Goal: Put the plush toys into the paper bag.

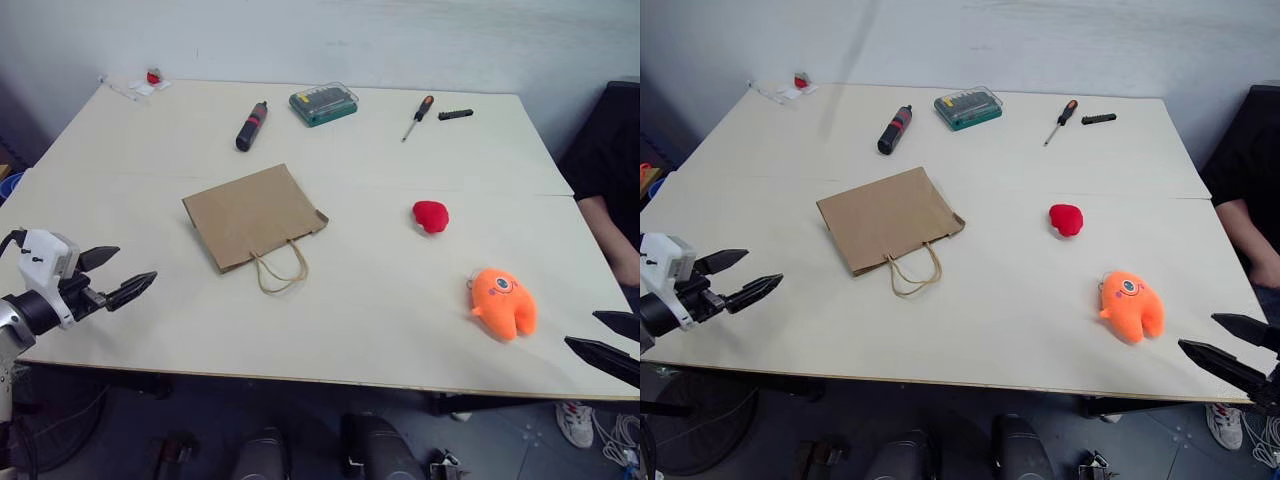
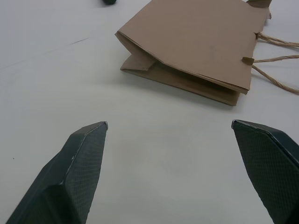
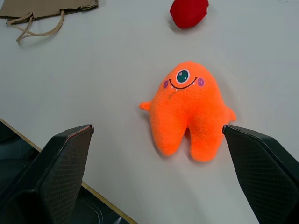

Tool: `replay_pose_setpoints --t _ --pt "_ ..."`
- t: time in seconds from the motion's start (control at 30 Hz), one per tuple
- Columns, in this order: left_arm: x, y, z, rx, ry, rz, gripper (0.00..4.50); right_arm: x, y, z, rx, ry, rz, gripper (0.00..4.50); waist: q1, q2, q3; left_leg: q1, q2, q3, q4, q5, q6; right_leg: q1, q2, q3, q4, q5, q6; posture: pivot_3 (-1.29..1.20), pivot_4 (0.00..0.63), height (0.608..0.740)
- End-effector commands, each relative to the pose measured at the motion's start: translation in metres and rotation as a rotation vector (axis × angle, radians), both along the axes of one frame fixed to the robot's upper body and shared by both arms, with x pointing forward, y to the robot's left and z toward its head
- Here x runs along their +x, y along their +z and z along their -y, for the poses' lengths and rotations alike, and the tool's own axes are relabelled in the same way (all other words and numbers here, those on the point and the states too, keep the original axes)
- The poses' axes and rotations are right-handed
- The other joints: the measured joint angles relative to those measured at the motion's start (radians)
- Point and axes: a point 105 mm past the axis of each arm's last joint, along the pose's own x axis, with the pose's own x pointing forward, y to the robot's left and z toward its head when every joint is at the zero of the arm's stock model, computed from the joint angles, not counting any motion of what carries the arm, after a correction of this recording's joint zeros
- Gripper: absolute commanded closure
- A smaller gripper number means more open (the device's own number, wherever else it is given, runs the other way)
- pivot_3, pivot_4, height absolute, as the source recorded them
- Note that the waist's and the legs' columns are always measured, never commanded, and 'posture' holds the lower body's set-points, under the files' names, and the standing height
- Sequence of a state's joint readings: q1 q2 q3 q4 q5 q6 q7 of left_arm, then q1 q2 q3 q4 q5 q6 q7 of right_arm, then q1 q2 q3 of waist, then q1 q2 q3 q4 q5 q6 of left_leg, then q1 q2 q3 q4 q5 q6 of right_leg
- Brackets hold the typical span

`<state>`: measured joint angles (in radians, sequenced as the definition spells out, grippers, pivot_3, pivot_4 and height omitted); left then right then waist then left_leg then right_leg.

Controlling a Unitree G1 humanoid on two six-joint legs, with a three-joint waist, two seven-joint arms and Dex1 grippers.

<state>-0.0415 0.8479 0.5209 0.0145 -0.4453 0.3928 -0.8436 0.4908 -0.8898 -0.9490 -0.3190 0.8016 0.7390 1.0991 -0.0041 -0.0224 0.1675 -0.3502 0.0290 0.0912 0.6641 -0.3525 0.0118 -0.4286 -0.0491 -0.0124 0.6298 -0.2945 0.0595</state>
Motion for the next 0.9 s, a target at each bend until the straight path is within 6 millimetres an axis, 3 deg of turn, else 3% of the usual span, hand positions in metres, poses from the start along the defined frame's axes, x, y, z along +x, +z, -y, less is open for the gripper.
replay_pose_setpoints --t 0.03,0.4,0.57,0.67,0.77,0.9 --pt "0.002 0.011 0.004 0.029 -0.028 0.03 0.04 -0.002 0.011 0.001 -0.022 -0.005 0.054 0.0 0.0 0.0 0.0 0.0 0.0 0.0 0.0 0.0 0.0 0.0 0.0 0.0 0.0 0.0 0.0 0.0 0.15 0.74" --pt "0.004 0.001 0.017 0.04 -0.072 0.007 0.04 -0.003 0.011 0.008 -0.074 -0.031 0.062 0.0 0.001 0.0 0.0 0.0 0.0 0.0 0.0 0.0 0.0 0.0 0.0 0.0 0.0 0.0 0.0 0.0 0.15 0.74" --pt "0.008 0.008 0.019 0.044 -0.088 0.018 0.04 -0.003 0.011 0.008 -0.077 -0.048 0.081 0.0 0.001 0.0 0.0 0.0 0.0 0.0 0.0 0.0 0.0 0.0 0.0 0.0 0.0 0.0 0.0 0.0 0.15 0.74" --pt "0.012 0.021 0.033 0.061 -0.161 0.031 0.04 0.002 0.02 0.005 -0.091 -0.038 0.117 0.0 0.001 0.0 0.0 0.0 0.0 0.0 0.0 0.0 -0.001 0.0 0.0 0.0 0.0 0.0 0.0 0.0 0.15 0.74" --pt "0.014 0.035 0.056 0.11 -0.296 0.034 0.04 0.01 0.039 -0.016 -0.056 0.021 0.175 0.0 0.0 0.0 0.0 0.0 0.0 0.0 0.0 0.001 -0.001 0.0 0.0 0.0 0.001 0.0 0.0 0.0 0.15 0.74" --pt "0.018 0.036 0.09 0.252 -0.483 0.05 0.04 0.014 0.048 -0.07 -0.052 0.214 0.191 0.0 0.001 0.001 0.0 0.0 0.0 0.0 0.0 0.002 -0.004 0.0 0.001 0.0 0.001 0.0 0.0 0.0 0.15 0.74"
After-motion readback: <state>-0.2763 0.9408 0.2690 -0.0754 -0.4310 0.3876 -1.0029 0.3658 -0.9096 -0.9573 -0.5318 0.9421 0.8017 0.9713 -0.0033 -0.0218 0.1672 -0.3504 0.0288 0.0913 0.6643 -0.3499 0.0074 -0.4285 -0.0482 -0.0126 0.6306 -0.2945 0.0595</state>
